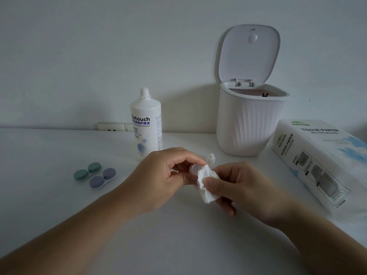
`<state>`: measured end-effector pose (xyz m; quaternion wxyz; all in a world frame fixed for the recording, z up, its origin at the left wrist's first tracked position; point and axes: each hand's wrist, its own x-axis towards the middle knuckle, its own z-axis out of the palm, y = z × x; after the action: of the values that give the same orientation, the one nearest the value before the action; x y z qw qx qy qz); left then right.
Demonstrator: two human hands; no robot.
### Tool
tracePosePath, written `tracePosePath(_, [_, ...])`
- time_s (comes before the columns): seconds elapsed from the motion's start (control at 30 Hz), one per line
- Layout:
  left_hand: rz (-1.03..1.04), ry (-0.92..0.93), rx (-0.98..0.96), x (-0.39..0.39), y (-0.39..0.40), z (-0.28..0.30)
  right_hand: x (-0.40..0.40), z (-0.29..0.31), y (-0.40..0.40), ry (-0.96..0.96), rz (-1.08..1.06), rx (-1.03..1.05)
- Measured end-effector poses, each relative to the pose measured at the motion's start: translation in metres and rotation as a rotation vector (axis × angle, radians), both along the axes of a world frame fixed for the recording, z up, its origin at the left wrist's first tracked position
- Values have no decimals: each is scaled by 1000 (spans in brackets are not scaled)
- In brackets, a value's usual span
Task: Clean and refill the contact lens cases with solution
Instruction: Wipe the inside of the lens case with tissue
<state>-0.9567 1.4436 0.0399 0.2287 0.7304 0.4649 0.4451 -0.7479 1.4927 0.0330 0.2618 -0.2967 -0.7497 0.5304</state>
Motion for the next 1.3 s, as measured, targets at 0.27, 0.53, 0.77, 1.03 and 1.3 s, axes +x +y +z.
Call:
tracePosePath(0.27, [76,-132,85,23,-6,-8,1,5,2,222,-96,-29])
tracePosePath(0.53, [-46,0,-18,0,-5,0,2,1,0,3,30,12])
tracePosePath(0.77, [107,-64,98,11,-3,-4,0,4,1,146,-119,61])
tracePosePath(1.03, [180,-52,208,11,1,-7,4,8,8,188,-185,7])
tracePosePath(1.3, [215,-176,90,-5,9,-11,17,5,21,69,-483,231])
